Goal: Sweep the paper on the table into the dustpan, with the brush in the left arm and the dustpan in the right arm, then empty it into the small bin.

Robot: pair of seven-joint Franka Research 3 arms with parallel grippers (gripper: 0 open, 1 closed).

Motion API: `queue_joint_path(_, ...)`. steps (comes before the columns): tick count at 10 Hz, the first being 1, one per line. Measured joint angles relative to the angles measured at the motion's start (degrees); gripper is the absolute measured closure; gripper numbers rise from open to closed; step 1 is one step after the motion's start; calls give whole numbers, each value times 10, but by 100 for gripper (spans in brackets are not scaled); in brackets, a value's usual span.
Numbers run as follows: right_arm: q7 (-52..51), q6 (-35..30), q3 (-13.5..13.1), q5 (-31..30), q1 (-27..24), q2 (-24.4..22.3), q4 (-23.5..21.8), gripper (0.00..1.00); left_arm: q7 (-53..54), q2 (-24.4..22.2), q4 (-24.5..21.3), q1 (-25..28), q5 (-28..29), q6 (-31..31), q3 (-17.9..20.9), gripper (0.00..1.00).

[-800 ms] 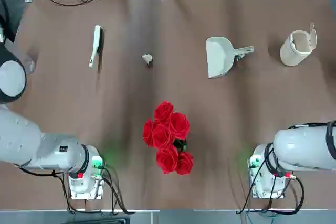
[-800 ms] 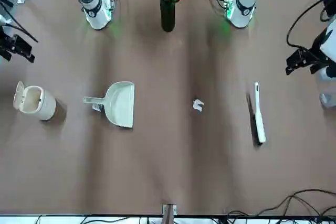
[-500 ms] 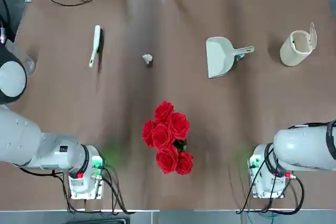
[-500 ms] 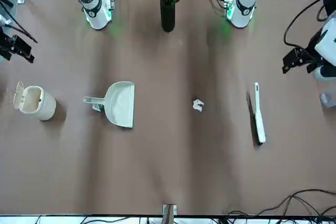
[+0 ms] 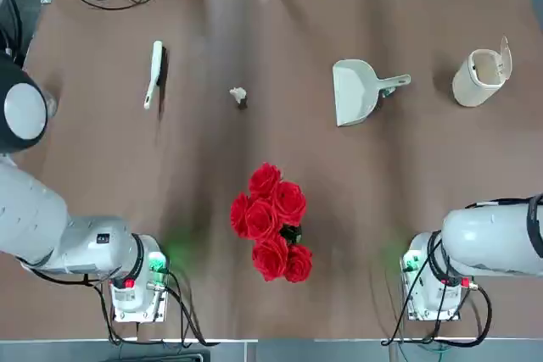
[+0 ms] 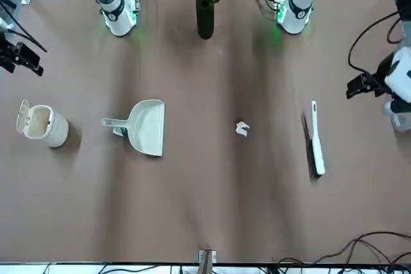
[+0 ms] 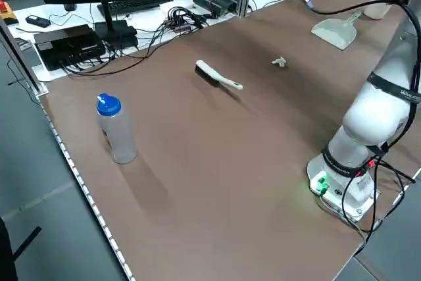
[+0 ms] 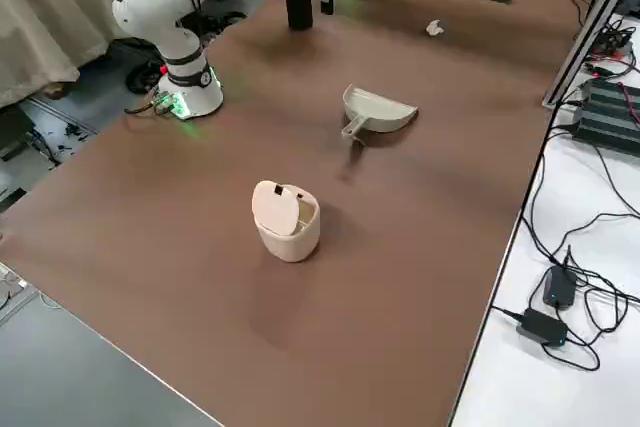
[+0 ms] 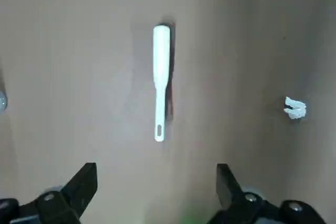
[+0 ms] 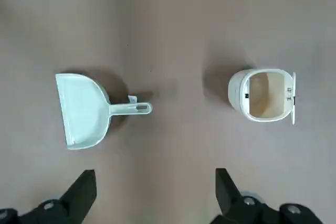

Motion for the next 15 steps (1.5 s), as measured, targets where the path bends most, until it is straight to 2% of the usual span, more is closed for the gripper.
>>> queue_joint_path(1, -53, 0, 1, 0, 3, 1, -6, 0, 0, 7, -14, 14, 0, 4, 0, 0)
queue_joint_path(3, -127, 18, 4, 0, 14, 3, -30, 0, 1, 14, -72, 27, 0, 47, 0, 0)
queue_joint_path(5, -183, 49, 32, 0, 23, 4, -64, 0, -3, 18, -145, 24, 0, 105, -2, 0)
queue_joint_path(7, -265, 93, 64, -1, 24, 4, -108, 0, -10, 21, -219, 23, 0, 187, -5, 2)
queue_joint_path(10, -389, 140, 89, -27, 25, 3, -167, 0, -11, 26, -309, 33, 0, 288, -4, 5)
queue_joint_path(11, -432, 175, 94, -35, 25, 3, -199, 0, -13, 31, -343, 37, 0, 331, -3, 5)
queue_joint_path(13, -491, 266, 104, -60, 25, 5, -272, 0, -22, 55, -378, 38, 0, 391, -2, 5)
queue_joint_path(15, -535, 307, 107, -81, 25, 14, -303, 0, -24, 84, -389, 37, 0, 438, -3, 7)
